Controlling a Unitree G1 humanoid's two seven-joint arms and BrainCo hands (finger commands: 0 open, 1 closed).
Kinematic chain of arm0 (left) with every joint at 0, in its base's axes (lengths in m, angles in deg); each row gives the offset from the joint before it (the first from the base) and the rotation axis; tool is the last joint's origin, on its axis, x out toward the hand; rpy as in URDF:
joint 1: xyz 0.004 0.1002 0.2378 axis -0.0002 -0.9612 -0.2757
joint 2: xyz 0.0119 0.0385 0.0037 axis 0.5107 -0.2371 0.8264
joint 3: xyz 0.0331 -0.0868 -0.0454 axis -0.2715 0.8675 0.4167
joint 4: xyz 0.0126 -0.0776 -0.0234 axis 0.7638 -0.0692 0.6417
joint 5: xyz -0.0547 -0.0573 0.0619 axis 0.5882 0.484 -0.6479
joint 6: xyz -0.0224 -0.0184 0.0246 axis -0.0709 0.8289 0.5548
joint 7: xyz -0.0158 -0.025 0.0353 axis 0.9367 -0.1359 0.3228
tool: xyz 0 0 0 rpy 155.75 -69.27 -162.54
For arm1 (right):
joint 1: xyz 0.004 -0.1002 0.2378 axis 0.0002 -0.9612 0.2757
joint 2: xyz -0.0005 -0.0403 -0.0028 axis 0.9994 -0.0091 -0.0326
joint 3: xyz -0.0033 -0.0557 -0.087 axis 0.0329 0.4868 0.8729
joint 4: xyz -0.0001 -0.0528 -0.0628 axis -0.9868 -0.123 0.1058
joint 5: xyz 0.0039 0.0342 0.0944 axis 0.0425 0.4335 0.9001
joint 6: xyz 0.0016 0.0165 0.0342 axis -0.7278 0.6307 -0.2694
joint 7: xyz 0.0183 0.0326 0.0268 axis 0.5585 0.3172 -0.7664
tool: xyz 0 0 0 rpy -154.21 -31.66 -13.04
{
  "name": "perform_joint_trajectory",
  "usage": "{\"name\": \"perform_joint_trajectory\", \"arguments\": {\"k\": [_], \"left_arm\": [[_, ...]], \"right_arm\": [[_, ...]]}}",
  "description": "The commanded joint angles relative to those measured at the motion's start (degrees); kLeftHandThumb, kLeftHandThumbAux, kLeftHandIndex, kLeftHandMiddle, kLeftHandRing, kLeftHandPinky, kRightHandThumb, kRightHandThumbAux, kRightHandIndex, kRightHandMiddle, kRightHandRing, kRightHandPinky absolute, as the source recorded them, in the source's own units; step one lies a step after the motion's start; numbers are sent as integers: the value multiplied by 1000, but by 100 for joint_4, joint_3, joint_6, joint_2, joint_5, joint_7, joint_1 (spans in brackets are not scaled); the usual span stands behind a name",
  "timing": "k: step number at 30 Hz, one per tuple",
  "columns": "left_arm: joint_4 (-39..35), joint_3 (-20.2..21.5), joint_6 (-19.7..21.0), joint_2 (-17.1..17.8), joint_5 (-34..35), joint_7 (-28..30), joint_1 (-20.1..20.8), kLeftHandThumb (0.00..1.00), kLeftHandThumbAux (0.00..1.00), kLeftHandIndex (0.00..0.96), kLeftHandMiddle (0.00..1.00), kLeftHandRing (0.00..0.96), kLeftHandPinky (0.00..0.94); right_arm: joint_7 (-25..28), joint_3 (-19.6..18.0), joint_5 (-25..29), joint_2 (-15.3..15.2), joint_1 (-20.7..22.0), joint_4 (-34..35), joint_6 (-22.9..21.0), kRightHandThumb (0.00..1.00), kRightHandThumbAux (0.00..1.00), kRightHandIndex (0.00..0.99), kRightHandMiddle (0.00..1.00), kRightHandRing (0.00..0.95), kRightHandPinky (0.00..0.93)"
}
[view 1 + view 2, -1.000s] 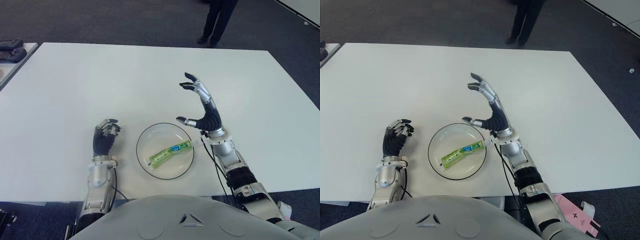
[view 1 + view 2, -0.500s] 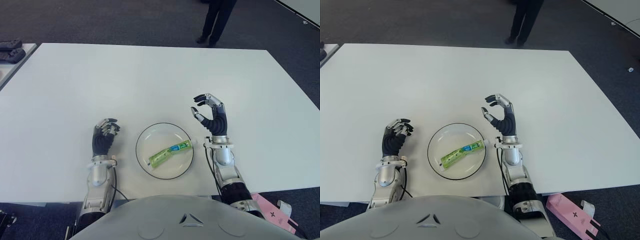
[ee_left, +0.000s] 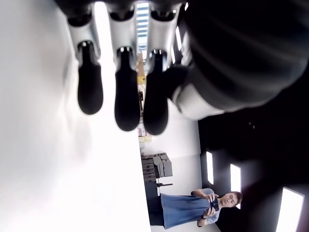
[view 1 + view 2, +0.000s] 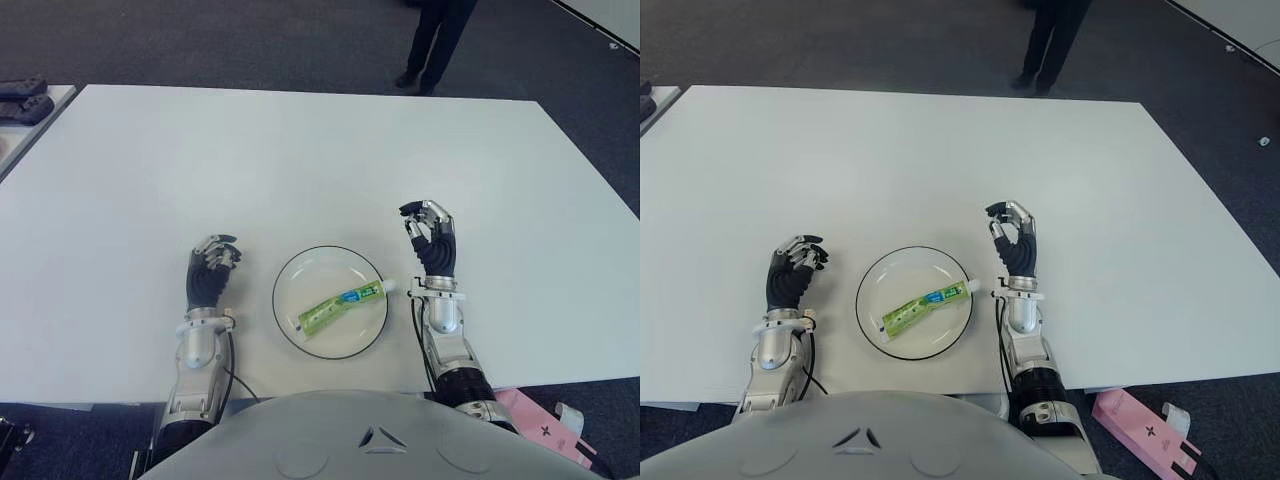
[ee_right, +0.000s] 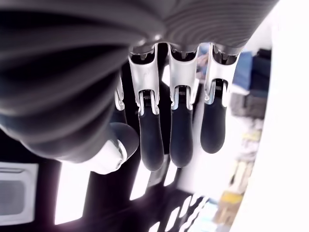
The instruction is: Put the toothpaste on the table into the plate.
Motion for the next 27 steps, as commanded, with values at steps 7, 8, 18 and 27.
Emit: {"name": "perform_joint_trajectory", "arguments": {"k": [7, 8, 18, 27], "left_arm": [[297, -31, 34, -12, -1, 37, 26, 708, 716, 434, 591, 582, 566], [317, -31, 23, -12, -4, 33, 36, 707, 716, 434, 589, 579, 566], [361, -39, 47, -32, -37, -2, 72, 708, 717, 434, 585, 572, 568], [360, -53, 47, -42, -36, 9, 81, 708, 717, 434, 586, 573, 566]], "right_arm": [[-538, -142, -289, 56, 49, -538, -267, 702, 728, 431, 580, 553, 525], [-550, -154, -274, 43, 70, -624, -298, 702, 728, 431, 568, 543, 513], [-294, -198, -33, -74, 124, -989, -579, 702, 728, 430, 515, 492, 478], [112, -209, 269, -57, -16, -795, -986, 700, 730, 427, 496, 481, 484]]}}
